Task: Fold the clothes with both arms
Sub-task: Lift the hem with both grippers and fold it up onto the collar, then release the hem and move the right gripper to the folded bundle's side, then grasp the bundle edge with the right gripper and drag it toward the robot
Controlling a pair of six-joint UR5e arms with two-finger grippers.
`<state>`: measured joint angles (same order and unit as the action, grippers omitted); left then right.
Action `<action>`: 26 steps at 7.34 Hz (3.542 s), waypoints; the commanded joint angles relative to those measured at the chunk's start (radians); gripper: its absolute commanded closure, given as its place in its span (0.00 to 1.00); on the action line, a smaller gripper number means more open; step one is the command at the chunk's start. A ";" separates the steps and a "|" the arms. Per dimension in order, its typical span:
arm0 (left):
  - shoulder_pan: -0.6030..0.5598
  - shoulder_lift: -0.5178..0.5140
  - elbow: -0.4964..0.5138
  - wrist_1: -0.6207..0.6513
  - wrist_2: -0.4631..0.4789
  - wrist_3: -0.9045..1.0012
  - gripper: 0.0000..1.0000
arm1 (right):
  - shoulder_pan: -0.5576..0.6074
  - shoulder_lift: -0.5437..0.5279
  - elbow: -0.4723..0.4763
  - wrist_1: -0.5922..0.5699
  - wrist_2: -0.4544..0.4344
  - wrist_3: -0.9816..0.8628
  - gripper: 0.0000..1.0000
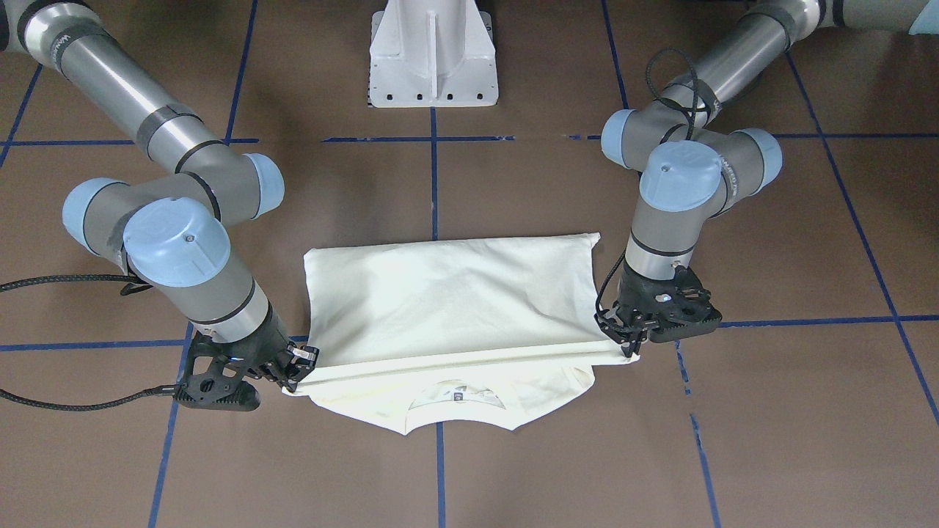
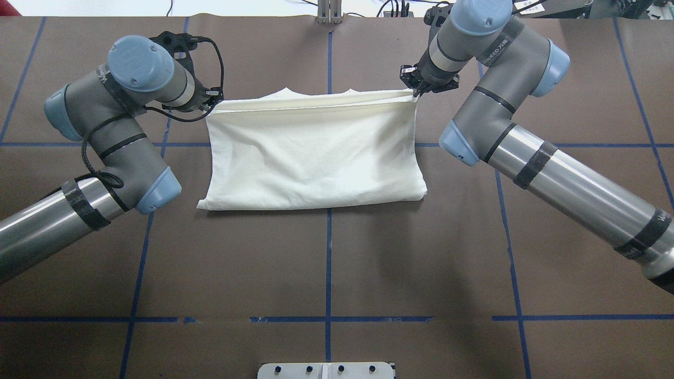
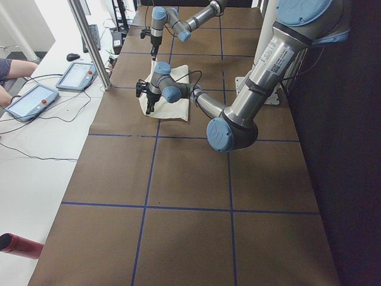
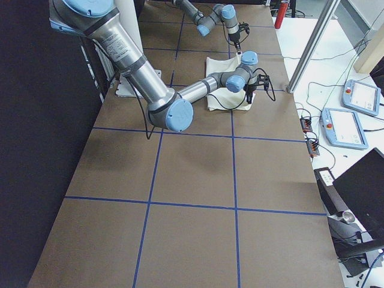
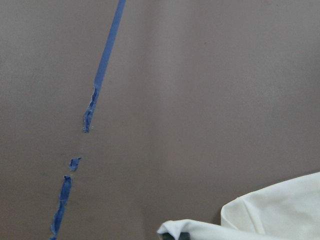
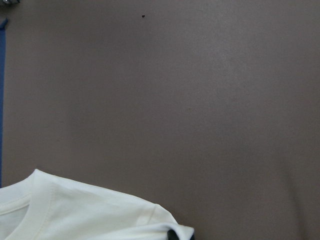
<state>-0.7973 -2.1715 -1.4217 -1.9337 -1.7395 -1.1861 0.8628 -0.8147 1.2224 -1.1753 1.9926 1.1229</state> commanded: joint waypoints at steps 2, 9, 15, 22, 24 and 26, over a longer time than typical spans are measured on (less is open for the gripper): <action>0.001 -0.010 0.000 0.007 0.000 -0.004 1.00 | -0.018 0.002 -0.001 0.005 -0.001 0.000 0.97; 0.007 -0.014 -0.098 0.095 0.000 -0.003 0.00 | -0.074 -0.142 0.186 0.062 0.009 0.014 0.00; 0.018 -0.010 -0.169 0.137 0.000 -0.007 0.00 | -0.226 -0.297 0.342 0.043 -0.037 0.129 0.68; 0.024 -0.007 -0.180 0.137 0.002 -0.010 0.00 | -0.397 -0.565 0.661 0.042 -0.008 0.129 1.00; 0.032 -0.002 -0.212 0.139 0.000 -0.010 0.00 | -0.520 -0.680 0.806 0.045 -0.008 0.193 1.00; 0.064 -0.001 -0.236 0.139 0.000 -0.032 0.00 | -0.690 -0.765 0.916 0.045 -0.015 0.273 0.80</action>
<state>-0.7527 -2.1736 -1.6380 -1.7956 -1.7395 -1.2062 0.2736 -1.5331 2.0780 -1.1310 1.9801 1.3436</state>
